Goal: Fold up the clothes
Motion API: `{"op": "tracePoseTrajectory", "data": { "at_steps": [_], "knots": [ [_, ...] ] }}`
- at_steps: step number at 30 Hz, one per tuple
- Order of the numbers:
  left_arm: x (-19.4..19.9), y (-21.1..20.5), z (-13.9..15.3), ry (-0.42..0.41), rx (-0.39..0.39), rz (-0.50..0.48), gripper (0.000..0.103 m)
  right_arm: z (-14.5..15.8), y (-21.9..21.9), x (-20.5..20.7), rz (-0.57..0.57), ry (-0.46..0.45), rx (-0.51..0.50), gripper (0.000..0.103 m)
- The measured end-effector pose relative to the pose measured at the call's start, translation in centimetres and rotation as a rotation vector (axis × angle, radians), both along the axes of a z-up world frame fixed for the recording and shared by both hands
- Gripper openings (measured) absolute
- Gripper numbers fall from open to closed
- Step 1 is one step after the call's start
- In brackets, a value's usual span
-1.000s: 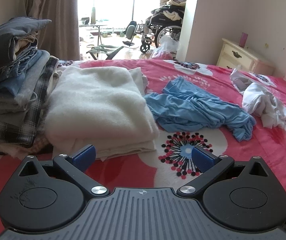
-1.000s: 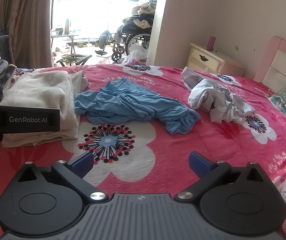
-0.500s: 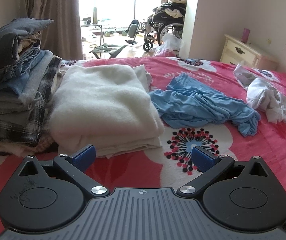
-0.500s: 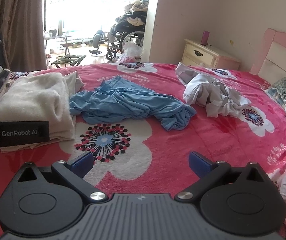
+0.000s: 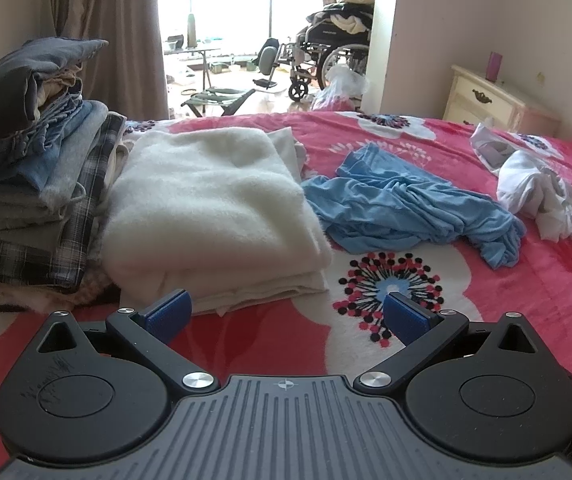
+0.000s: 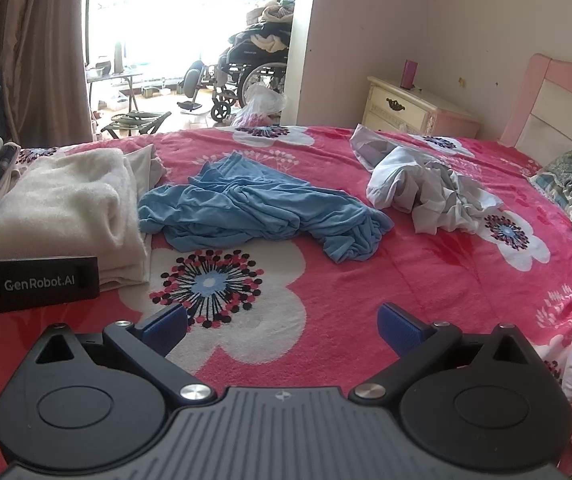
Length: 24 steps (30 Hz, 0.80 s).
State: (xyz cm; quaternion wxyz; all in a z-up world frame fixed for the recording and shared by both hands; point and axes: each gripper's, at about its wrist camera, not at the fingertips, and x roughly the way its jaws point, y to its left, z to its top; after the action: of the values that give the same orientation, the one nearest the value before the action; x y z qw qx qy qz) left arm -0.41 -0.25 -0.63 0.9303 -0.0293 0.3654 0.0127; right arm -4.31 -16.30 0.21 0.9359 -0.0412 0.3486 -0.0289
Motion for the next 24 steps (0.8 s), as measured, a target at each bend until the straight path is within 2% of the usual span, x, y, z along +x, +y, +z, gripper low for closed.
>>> {"op": "tracePoseTrajectory", "data": {
  "at_steps": [24],
  "knots": [
    [-0.01, 0.16, 0.23, -0.003, 0.027, 0.019, 0.103, 0.51, -0.14, 0.15, 0.008, -0.003, -0.008, 0.103]
  ]
}}
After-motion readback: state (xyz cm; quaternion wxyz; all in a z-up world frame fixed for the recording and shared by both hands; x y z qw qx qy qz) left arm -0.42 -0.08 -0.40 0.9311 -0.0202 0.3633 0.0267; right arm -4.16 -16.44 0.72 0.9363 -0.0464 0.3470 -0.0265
